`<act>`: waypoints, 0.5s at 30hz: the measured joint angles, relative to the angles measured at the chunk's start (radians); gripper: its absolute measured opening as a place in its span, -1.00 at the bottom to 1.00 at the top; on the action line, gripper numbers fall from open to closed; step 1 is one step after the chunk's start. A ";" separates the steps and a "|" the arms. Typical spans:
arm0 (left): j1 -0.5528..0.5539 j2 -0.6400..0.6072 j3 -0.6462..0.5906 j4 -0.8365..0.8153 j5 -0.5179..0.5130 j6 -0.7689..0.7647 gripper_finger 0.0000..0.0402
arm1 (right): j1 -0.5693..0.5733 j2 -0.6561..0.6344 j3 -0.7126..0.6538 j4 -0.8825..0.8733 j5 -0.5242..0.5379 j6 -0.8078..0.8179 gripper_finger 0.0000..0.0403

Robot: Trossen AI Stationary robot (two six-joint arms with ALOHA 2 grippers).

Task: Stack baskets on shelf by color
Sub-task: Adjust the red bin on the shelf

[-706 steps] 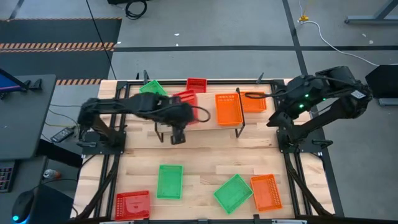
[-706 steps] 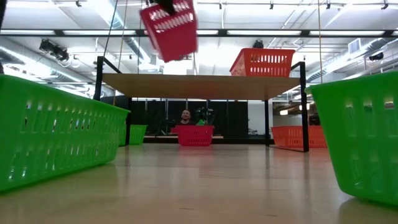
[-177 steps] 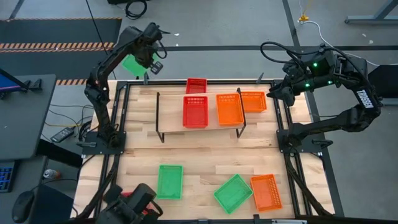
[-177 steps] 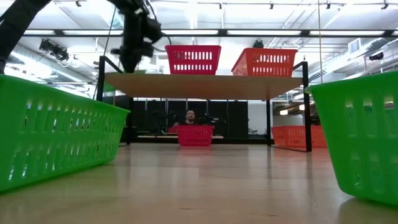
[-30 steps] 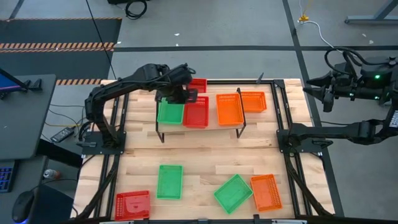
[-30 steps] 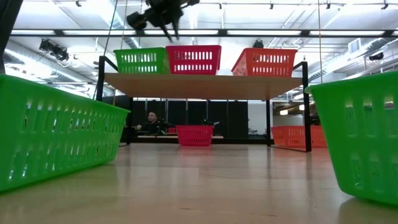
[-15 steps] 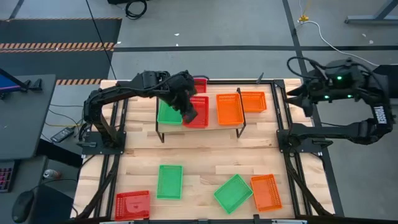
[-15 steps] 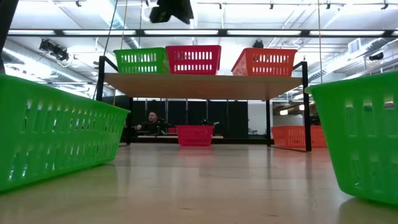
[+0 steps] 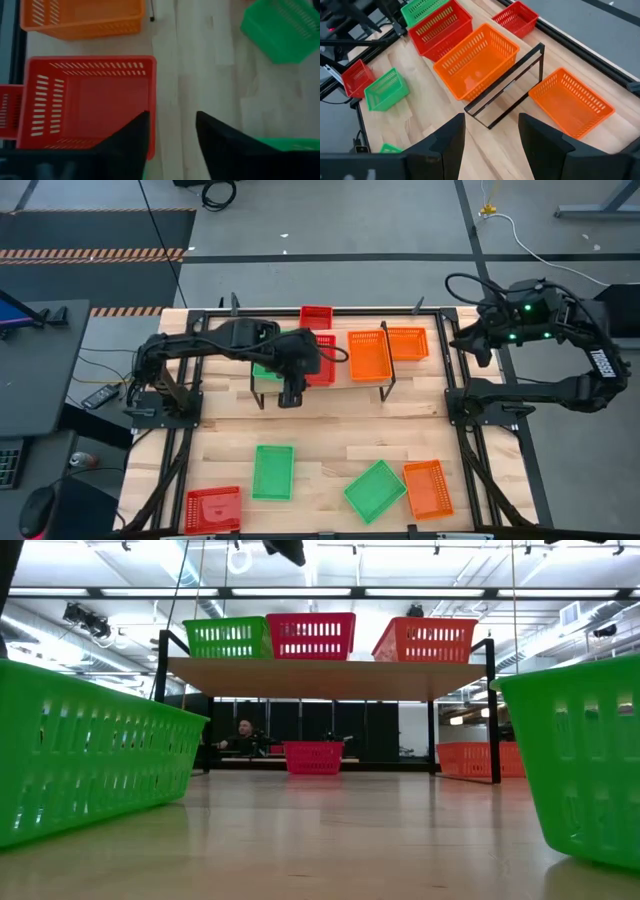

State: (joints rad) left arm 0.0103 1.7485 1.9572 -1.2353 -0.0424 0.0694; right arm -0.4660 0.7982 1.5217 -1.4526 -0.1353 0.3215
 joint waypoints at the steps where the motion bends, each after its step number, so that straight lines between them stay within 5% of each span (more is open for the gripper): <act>1: 0.000 0.003 0.000 -0.009 -0.006 0.001 -0.06 | 0.000 0.000 -0.007 0.007 0.000 0.005 -0.05; 8: 0.016 0.039 -0.001 -0.082 -0.028 -0.001 0.34 | 0.000 0.000 -0.062 0.024 0.002 0.028 -0.05; 15: 0.020 0.080 -0.001 -0.011 0.010 0.045 0.38 | 0.000 0.000 -0.098 0.033 0.004 0.016 -0.05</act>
State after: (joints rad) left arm 0.0307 1.8290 1.9566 -1.2467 -0.0327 0.1143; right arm -0.4660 0.7982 1.4237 -1.4192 -0.1314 0.3370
